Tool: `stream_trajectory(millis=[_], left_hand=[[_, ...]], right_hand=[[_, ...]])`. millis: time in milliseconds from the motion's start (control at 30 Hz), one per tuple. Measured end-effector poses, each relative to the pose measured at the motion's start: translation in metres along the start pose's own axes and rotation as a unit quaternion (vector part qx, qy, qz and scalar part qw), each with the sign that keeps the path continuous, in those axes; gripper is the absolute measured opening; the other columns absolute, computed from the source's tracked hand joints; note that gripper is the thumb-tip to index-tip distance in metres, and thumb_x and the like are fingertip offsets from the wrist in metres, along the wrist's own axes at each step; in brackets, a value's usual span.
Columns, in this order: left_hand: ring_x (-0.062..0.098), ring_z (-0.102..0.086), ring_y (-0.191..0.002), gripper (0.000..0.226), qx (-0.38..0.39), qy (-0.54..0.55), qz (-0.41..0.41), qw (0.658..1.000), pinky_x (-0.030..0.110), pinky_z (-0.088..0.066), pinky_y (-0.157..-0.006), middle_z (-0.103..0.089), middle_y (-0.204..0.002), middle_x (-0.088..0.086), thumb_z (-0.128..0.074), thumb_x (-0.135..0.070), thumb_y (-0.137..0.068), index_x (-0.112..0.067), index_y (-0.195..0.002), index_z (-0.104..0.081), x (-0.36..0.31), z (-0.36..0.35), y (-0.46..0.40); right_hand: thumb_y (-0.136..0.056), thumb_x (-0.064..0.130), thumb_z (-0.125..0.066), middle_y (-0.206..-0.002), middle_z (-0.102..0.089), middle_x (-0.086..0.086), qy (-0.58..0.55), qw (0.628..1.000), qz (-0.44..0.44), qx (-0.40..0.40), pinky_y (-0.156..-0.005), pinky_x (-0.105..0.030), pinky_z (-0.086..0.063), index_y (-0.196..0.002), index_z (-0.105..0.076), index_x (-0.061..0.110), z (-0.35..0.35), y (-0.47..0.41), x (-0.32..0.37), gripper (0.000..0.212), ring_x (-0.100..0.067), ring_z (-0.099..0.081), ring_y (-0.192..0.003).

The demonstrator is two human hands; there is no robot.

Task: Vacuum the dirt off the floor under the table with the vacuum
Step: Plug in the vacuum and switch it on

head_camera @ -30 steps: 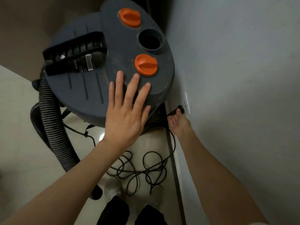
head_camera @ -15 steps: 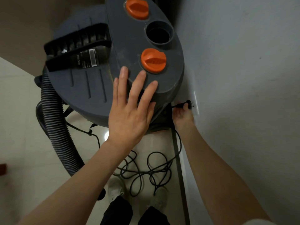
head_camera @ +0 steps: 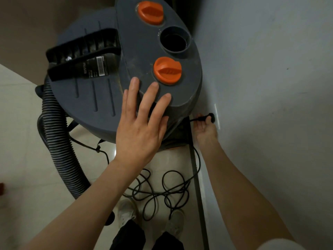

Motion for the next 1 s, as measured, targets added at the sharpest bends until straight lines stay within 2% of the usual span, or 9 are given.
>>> stream_trajectory(millis=[100, 333, 400, 467, 600, 733, 800, 867, 1000], left_hand=[[0.046, -0.017, -0.134, 0.038, -0.001, -0.006, 0.003, 1.000, 0.057, -0.021, -0.112, -0.024, -0.140, 0.014, -0.041, -0.020, -0.099, -0.012, -0.135, -0.031, 0.001, 0.001, 0.000], [0.046, -0.015, -0.134, 0.037, -0.006, 0.003, 0.007, 1.000, 0.058, -0.022, -0.112, -0.023, -0.140, 0.013, -0.041, -0.020, -0.098, -0.012, -0.134, -0.031, 0.003, 0.002, 0.000], [0.046, -0.015, -0.133, 0.037, -0.007, 0.005, 0.005, 1.000, 0.058, -0.022, -0.111, -0.023, -0.139, 0.013, -0.040, -0.020, -0.098, -0.012, -0.133, -0.031, 0.003, 0.003, 0.000], [0.046, -0.015, -0.133, 0.036, -0.005, 0.010, 0.005, 1.000, 0.059, -0.023, -0.111, -0.023, -0.139, 0.013, -0.039, -0.021, -0.099, -0.013, -0.133, -0.031, 0.003, 0.003, 0.000], [0.046, -0.015, -0.134, 0.038, 0.000, 0.003, 0.009, 1.000, 0.058, -0.022, -0.112, -0.023, -0.140, 0.013, -0.039, -0.022, -0.099, -0.013, -0.135, -0.030, 0.002, 0.003, 0.001], [0.046, -0.015, -0.135, 0.041, 0.015, 0.004, 0.009, 1.000, 0.058, -0.019, -0.113, -0.024, -0.141, 0.014, -0.041, -0.021, -0.099, -0.012, -0.137, -0.028, 0.003, 0.001, 0.002], [0.046, -0.014, -0.136, 0.043, 0.031, 0.004, 0.010, 0.999, 0.058, -0.018, -0.113, -0.024, -0.141, 0.014, -0.040, -0.023, -0.099, -0.012, -0.138, -0.027, 0.003, 0.001, 0.002], [0.046, -0.012, -0.138, 0.043, 0.051, 0.012, 0.025, 0.998, 0.058, -0.016, -0.114, -0.024, -0.142, 0.014, -0.039, -0.024, -0.100, -0.012, -0.139, -0.026, 0.002, 0.001, 0.001], [0.043, -0.006, -0.141, 0.050, 0.118, 0.009, 0.065, 0.991, 0.055, -0.018, -0.114, -0.021, -0.149, 0.014, -0.043, -0.024, -0.098, -0.010, -0.142, -0.026, -0.002, 0.010, 0.001]], right_hand=[[-0.102, 0.016, -0.041, -0.088, -0.057, -0.012, -0.005, 1.000, -0.006, -0.004, -0.111, -0.034, -0.033, -0.114, -0.055, -0.002, 0.000, -0.001, -0.001, 0.026, -0.028, -0.058, -0.106], [-0.103, 0.015, -0.039, -0.118, -0.059, -0.019, -0.009, 1.000, 0.004, 0.011, -0.110, -0.037, -0.032, -0.131, -0.046, -0.006, 0.001, -0.002, 0.003, 0.036, -0.030, -0.049, -0.126], [-0.103, 0.016, -0.039, -0.105, -0.061, -0.018, -0.004, 1.000, 0.005, 0.009, -0.112, -0.038, -0.031, -0.131, -0.047, -0.006, 0.001, -0.006, 0.004, 0.036, -0.028, -0.058, -0.108], [-0.103, 0.015, -0.039, -0.094, -0.059, -0.014, -0.006, 1.000, -0.001, 0.006, -0.112, -0.038, -0.031, -0.108, -0.056, -0.004, 0.003, -0.007, 0.004, 0.027, -0.030, -0.055, -0.116], [-0.103, 0.015, -0.039, -0.101, -0.060, -0.016, -0.001, 1.000, -0.001, 0.004, -0.107, -0.038, -0.034, -0.113, -0.055, -0.004, 0.002, -0.003, 0.006, 0.026, -0.029, -0.044, -0.131], [-0.103, 0.015, -0.038, -0.138, -0.050, -0.019, -0.005, 1.000, 0.007, -0.009, -0.111, -0.036, -0.033, -0.121, -0.052, 0.001, -0.001, 0.004, 0.006, 0.027, -0.027, -0.045, -0.131], [-0.104, 0.018, -0.036, -0.122, -0.057, -0.017, -0.003, 1.000, 0.013, -0.014, -0.111, -0.031, -0.032, -0.115, -0.054, 0.002, -0.006, 0.012, 0.006, 0.027, -0.025, -0.049, -0.125], [-0.104, 0.023, -0.034, -0.087, -0.061, -0.010, 0.020, 0.999, 0.010, -0.030, -0.100, -0.025, -0.040, -0.095, -0.055, 0.006, -0.010, 0.021, 0.009, 0.029, -0.020, -0.059, -0.093], [-0.104, 0.022, -0.035, -0.040, -0.052, 0.004, 0.137, 0.990, -0.040, -0.022, -0.055, -0.015, -0.045, -0.071, -0.040, 0.016, -0.011, 0.059, 0.005, 0.034, -0.005, -0.050, -0.047]])
Point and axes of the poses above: each hand's wrist, its own y-axis away from the middle knuckle, its own z-axis out of the back of the hand, x = y × z, the point moved 8 cm from there along -y, towards the middle knuckle
